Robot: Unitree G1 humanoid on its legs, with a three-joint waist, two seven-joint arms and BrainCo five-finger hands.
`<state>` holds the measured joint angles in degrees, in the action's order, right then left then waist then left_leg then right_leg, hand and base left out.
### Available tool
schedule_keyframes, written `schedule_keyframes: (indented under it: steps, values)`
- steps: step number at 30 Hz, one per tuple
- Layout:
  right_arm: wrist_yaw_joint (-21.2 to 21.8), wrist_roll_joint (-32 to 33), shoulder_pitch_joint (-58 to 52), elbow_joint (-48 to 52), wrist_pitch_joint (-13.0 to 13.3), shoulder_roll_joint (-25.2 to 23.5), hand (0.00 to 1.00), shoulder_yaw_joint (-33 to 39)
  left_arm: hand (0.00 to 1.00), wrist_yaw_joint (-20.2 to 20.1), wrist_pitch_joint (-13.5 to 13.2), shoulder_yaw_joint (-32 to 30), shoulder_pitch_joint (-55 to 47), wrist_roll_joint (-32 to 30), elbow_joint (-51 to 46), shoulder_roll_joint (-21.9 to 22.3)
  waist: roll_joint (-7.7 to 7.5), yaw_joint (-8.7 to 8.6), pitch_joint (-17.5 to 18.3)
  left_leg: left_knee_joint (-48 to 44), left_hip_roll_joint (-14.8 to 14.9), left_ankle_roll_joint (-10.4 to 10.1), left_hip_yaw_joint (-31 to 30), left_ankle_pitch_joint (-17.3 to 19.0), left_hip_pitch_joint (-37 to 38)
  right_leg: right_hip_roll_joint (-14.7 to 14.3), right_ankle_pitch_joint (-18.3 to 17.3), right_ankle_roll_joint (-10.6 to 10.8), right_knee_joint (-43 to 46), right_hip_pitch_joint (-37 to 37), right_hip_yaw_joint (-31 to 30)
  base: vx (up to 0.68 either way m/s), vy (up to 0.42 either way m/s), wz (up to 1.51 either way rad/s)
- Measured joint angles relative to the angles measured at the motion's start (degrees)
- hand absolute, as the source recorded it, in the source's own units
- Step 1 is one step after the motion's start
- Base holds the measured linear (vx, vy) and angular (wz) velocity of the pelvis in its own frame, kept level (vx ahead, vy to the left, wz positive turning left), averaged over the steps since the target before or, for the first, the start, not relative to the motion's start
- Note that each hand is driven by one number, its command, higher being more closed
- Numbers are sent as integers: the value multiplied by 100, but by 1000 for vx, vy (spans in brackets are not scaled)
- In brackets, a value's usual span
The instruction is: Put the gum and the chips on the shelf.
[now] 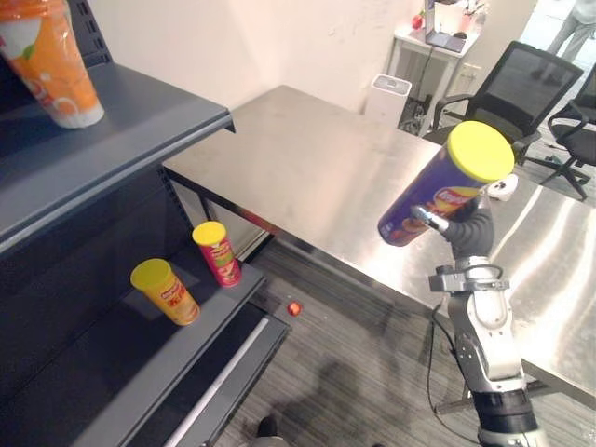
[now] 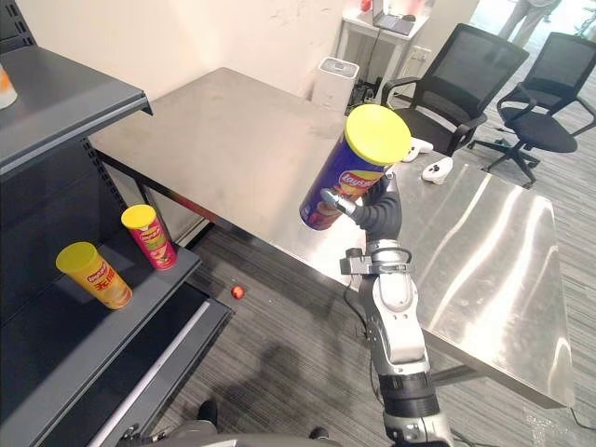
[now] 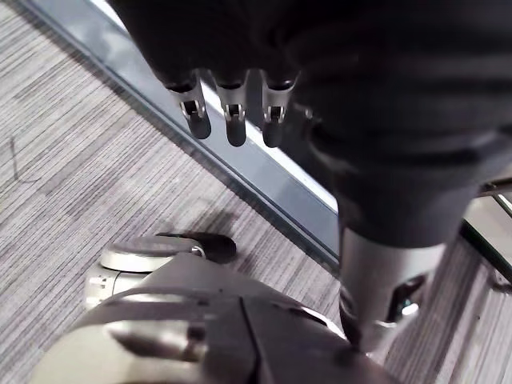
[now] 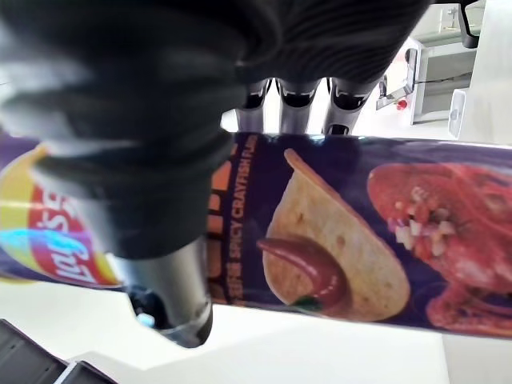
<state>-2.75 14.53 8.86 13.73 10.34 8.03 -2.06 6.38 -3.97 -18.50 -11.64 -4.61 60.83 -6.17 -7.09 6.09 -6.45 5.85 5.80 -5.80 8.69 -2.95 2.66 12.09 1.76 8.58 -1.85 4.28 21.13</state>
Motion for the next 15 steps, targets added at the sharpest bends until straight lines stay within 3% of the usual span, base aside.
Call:
schedule_keyframes:
  steps: [3, 10, 15]
  values:
    - [91, 34, -134, 37, -2, -2, 100, -103, 0, -51, 96, -230, -103, 0, 82, 41, 7, -99, 103, -1, 1, -3, -3, 1, 17, 0, 0, -1, 0, 19, 1, 0, 0, 0]
    - [198, 121, -264, 115, -44, -2, 100, -103, 0, -295, 214, -666, -229, -24, 303, 177, 72, -96, 125, -35, 4, 20, -81, -15, 156, -8, -17, -22, 11, 204, 55, -1, -1, 4]
    - [206, 121, -239, 52, -44, -21, 100, -283, 0, -431, 207, -666, -243, 227, 236, 232, 230, -80, 61, -413, 2, -20, -808, -22, -318, -6, -236, -56, 258, 289, 734, -27, -28, 68]
